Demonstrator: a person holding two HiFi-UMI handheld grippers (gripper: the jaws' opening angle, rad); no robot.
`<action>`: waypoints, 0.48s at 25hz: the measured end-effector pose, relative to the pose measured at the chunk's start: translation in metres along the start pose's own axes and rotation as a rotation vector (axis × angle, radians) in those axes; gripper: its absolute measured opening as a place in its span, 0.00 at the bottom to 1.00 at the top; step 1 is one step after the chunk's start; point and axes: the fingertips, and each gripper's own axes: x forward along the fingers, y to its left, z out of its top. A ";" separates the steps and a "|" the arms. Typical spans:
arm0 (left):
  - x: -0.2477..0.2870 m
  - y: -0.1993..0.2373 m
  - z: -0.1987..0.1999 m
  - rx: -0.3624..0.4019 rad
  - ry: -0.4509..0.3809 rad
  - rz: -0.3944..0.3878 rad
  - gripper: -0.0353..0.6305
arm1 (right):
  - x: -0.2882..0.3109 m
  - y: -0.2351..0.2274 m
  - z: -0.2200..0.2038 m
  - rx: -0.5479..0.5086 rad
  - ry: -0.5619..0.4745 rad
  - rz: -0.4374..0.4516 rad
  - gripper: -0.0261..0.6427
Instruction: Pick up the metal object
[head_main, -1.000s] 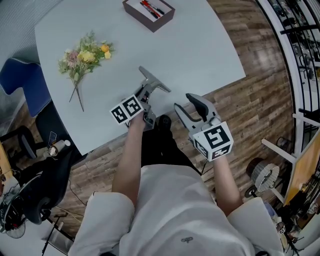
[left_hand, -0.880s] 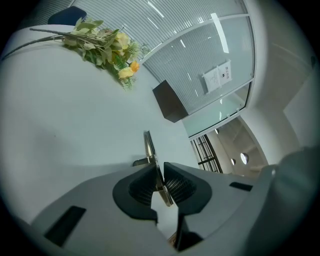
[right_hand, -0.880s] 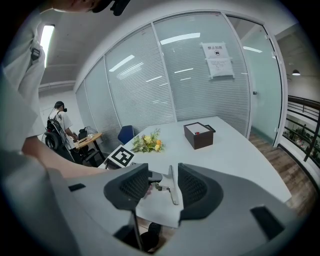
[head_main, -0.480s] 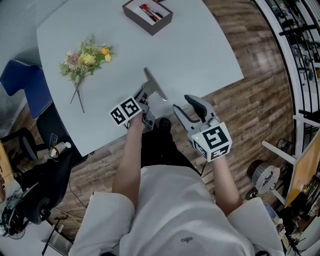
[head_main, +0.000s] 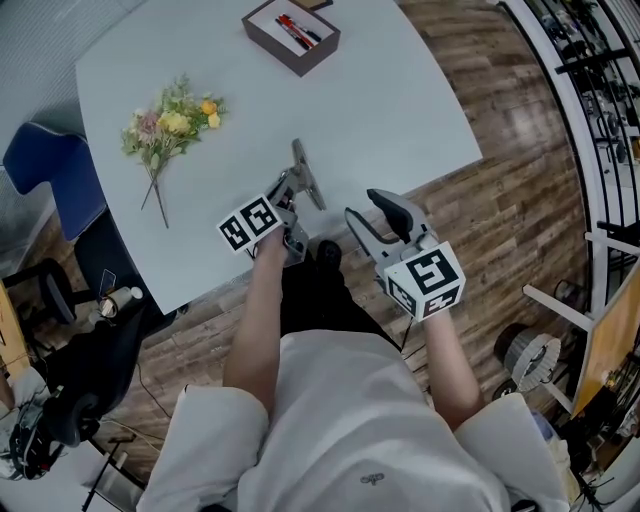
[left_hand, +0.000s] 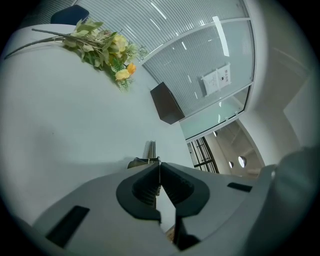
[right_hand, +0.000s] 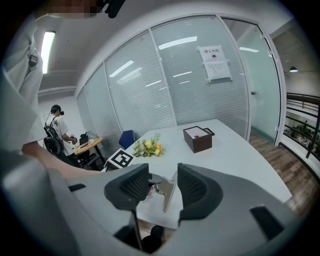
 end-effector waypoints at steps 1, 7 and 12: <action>-0.001 -0.001 0.000 0.008 -0.001 0.001 0.09 | -0.001 0.000 0.000 -0.001 -0.002 0.000 0.30; -0.010 -0.013 0.004 0.063 -0.005 -0.010 0.09 | -0.007 -0.001 0.006 -0.004 -0.021 0.004 0.29; -0.021 -0.026 0.010 0.117 -0.016 -0.020 0.09 | -0.011 0.000 0.013 -0.011 -0.041 0.011 0.29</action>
